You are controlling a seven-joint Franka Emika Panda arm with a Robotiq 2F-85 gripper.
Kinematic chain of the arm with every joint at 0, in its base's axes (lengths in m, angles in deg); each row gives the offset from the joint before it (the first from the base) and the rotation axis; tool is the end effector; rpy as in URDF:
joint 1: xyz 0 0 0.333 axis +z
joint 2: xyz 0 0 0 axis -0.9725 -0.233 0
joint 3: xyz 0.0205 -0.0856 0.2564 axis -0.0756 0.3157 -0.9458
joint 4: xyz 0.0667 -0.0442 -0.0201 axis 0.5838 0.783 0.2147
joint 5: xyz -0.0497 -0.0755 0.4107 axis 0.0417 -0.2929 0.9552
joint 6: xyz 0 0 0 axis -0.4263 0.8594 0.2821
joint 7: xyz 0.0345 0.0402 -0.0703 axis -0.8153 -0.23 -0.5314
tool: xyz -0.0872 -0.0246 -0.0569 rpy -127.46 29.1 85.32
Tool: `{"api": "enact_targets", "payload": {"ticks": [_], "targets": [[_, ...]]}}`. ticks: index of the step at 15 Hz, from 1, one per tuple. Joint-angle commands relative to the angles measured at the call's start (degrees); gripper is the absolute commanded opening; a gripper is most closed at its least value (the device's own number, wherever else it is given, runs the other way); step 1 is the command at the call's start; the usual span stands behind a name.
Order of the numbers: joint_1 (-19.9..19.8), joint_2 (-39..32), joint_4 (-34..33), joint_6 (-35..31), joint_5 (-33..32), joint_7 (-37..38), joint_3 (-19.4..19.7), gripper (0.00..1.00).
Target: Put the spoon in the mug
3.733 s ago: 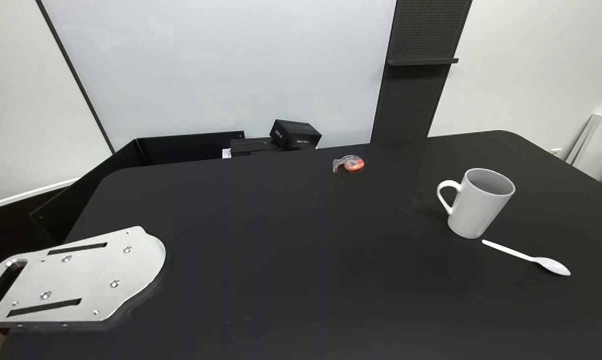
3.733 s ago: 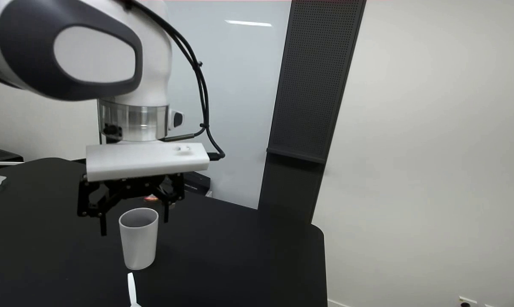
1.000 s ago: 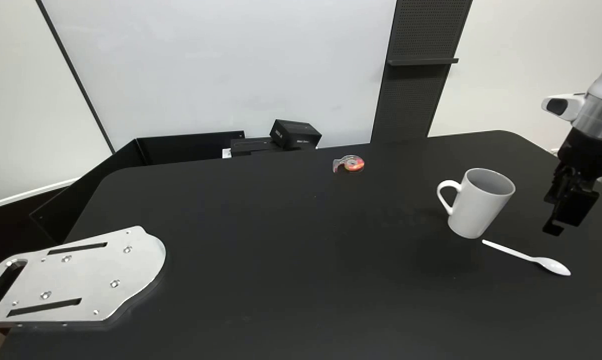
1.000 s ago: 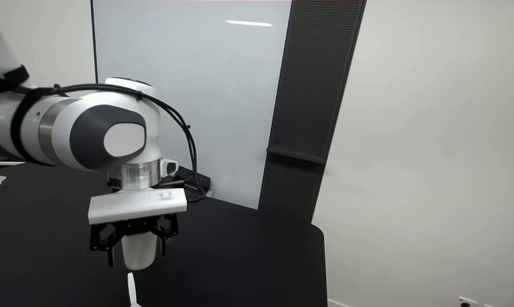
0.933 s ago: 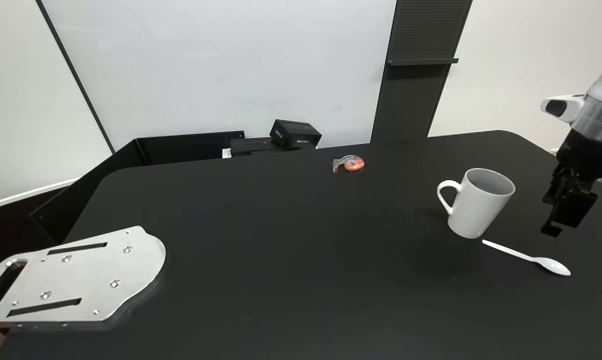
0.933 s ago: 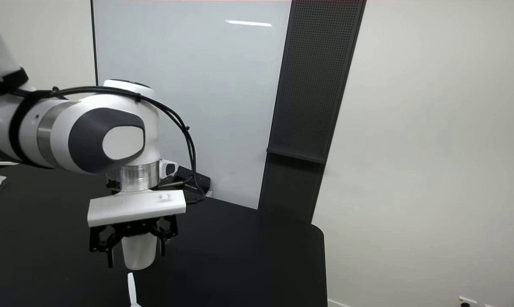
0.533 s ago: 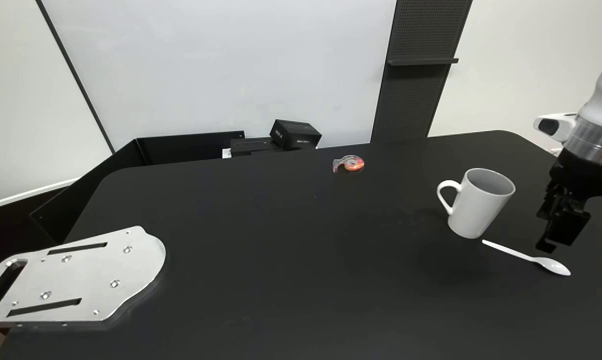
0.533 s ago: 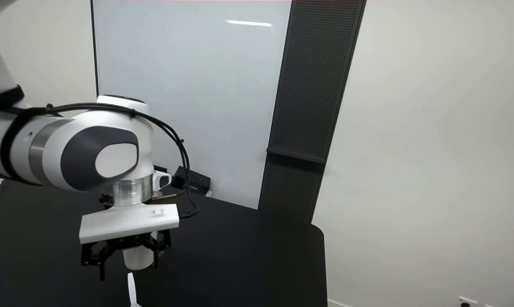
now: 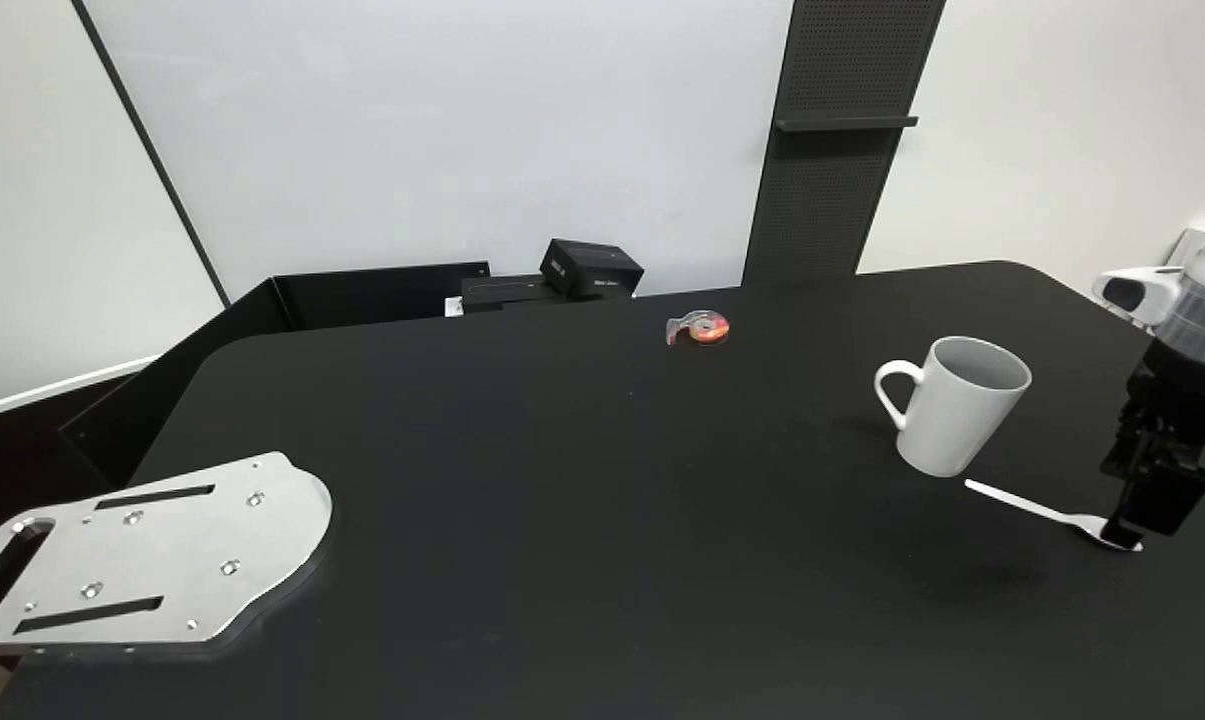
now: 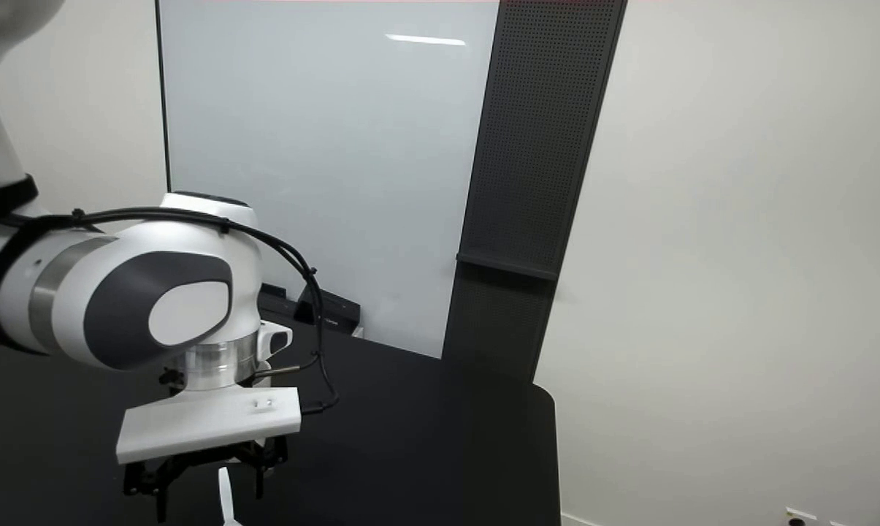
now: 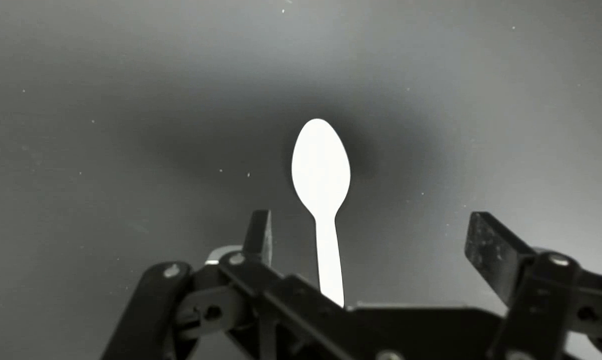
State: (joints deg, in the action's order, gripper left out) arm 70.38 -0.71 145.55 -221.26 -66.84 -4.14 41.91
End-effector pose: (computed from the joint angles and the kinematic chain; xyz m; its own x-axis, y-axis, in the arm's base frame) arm 0.4487 -0.0482 0.0792 0.7803 0.6220 -0.0657 0.6227 -0.7824 -0.0117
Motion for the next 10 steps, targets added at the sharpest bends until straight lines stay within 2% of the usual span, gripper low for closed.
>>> {"api": "enact_targets", "payload": {"ticks": [1,5,10], "targets": [[-1.6,-1.4,1.6,-6.0,-2.7,0.4,-0.2,1.00],[-2.8,-4.1,1.2,-12.4,-6.8,-0.8,-0.2,1.00],[-6.0,-7.2,-0.3,-14.6,-8.1,-2.8,-2.8,1.00]]}}
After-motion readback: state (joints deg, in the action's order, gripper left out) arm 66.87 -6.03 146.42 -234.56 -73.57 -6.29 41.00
